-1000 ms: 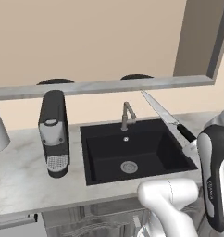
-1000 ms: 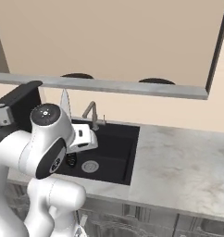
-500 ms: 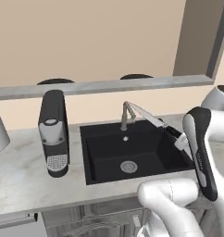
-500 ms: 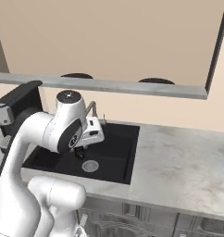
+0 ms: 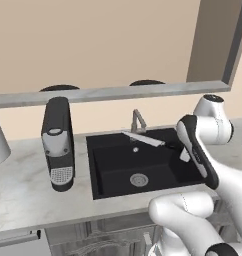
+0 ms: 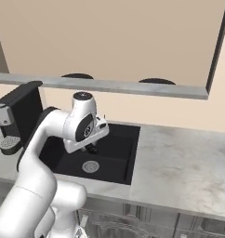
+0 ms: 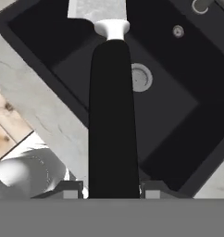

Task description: Move the cutting board and knife to the sink. Then move spray from the cabinet to the counter.

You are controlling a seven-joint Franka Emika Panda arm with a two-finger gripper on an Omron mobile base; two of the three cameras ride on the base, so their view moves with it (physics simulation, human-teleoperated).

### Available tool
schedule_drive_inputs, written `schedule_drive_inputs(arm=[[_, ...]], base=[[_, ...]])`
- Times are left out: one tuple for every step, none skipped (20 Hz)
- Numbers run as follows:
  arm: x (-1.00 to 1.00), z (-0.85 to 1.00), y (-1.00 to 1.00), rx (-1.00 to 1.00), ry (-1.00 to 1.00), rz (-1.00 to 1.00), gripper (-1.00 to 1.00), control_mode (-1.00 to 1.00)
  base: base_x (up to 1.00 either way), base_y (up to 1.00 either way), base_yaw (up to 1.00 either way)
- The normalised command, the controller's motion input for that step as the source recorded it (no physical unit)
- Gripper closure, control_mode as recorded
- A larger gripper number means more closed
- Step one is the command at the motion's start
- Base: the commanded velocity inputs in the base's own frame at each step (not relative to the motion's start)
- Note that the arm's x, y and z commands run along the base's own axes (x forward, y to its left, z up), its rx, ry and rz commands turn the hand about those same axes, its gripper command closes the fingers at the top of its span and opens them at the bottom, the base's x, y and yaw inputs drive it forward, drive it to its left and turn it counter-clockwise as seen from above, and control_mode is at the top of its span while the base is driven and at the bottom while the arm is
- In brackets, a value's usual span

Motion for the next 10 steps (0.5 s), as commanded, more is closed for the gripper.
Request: schedule_drive_inputs(arm=[[0.64,-0.64,0.0,-0.15,-0.12,0.21,1.0,-1.0],[0.59,-0.58,0.0,-0.14,-0.14,0.2,1.0,-1.0],[0.57,-0.48,-0.05,-0.11,-0.13,0.18,1.0,-1.0],[0.44,-0.19,-0.12,-0.03,-0.09,0.14,1.0,-1.0],[0.44,-0.15,-0.15,0.0,-0.05,0.13,1.0,-1.0],[0.51,-0.16,-0.14,0.0,0.0,0.1,1.0,-1.0],[0.51,-0.23,-0.14,0.0,0.0,0.09,1.0,-1.0],[0.51,-0.26,-0.15,0.0,0.0,0.09,1.0,-1.0],[0.51,-0.27,-0.14,0.0,0.02,0.08,1.0,-1.0],[0.49,-0.29,-0.15,0.0,0.04,0.08,1.0,-1.0]], base=[[0.0,0.0,0.0],[0.0,0.0,0.0],[0.0,0.0,0.0],[0.0,0.0,0.0],[0.0,0.0,0.0],[0.0,0.0,0.0],[0.0,0.0,0.0],[0.0,0.0,0.0],[0.0,0.0,0.0],[0.0,0.0,0.0]])
